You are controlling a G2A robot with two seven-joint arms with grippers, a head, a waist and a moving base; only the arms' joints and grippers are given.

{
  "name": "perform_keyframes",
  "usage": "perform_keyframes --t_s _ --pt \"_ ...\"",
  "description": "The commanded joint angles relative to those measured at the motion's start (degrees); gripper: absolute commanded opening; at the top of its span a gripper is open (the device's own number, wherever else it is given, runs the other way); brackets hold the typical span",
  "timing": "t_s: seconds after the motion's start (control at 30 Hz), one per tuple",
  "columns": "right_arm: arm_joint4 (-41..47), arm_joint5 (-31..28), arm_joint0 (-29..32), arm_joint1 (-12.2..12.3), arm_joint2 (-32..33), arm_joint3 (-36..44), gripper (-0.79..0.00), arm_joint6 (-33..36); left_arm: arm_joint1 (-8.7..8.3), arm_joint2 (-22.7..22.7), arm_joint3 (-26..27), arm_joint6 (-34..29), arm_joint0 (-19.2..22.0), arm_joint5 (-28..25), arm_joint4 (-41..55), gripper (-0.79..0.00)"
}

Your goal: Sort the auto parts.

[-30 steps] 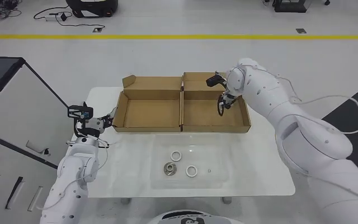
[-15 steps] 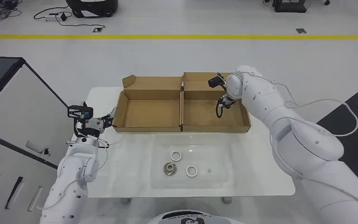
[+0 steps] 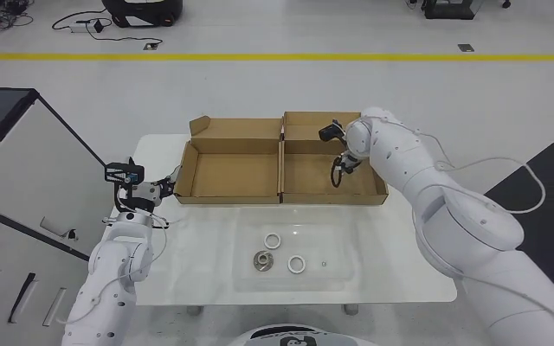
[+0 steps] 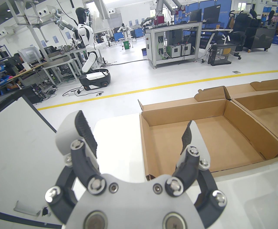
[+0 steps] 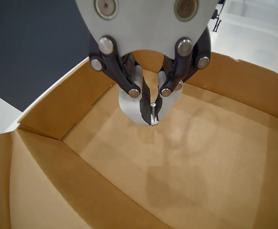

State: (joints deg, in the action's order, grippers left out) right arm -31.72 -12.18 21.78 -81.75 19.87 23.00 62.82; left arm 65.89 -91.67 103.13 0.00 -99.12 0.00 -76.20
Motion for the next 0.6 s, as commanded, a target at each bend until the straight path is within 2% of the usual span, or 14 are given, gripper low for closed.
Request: perform_keyframes --t_s 0.0,0.3,0.33,0.4,0.47,0.5,0.53,0.57 --pt "-0.2 -0.2 0.1 -0.1 0.1 -0.3 -0.785 -0.1 0.00 0.0 0.0 0.0 0.0 0.0 0.0 0.000" --pt "-1.2 -0.6 0.7 -0.6 0.7 -1.6 -0.785 -0.2 0.00 0.0 0.0 0.0 0.0 0.0 0.0 0.000" --pt "-1.3 -0.7 0.7 -0.7 0.8 -1.7 -0.767 -0.2 0.00 0.0 0.0 0.0 0.0 0.0 0.0 0.000" --pt "-1.5 -0.7 0.8 -0.8 0.9 -1.8 -0.573 -0.2 0.00 0.0 0.0 0.0 0.0 0.0 0.0 0.000" --pt "-1.6 -0.7 0.8 -0.9 1.1 -2.0 -0.456 -0.2 0.00 0.0 0.0 0.0 0.0 0.0 0.0 0.000" --pt "-1.7 -0.7 0.8 -1.0 1.2 -2.0 -0.323 -0.2 0.00 0.0 0.0 0.0 0.0 0.0 0.0 0.000" --pt "-2.0 -0.7 0.7 -1.0 1.2 -2.1 0.000 -0.3 0.00 0.0 0.0 0.0 0.0 0.0 0.0 0.000" --pt "-2.0 -0.8 0.6 -1.0 1.3 -2.1 0.000 -0.3 0.00 0.0 0.0 0.0 0.0 0.0 0.0 0.000"
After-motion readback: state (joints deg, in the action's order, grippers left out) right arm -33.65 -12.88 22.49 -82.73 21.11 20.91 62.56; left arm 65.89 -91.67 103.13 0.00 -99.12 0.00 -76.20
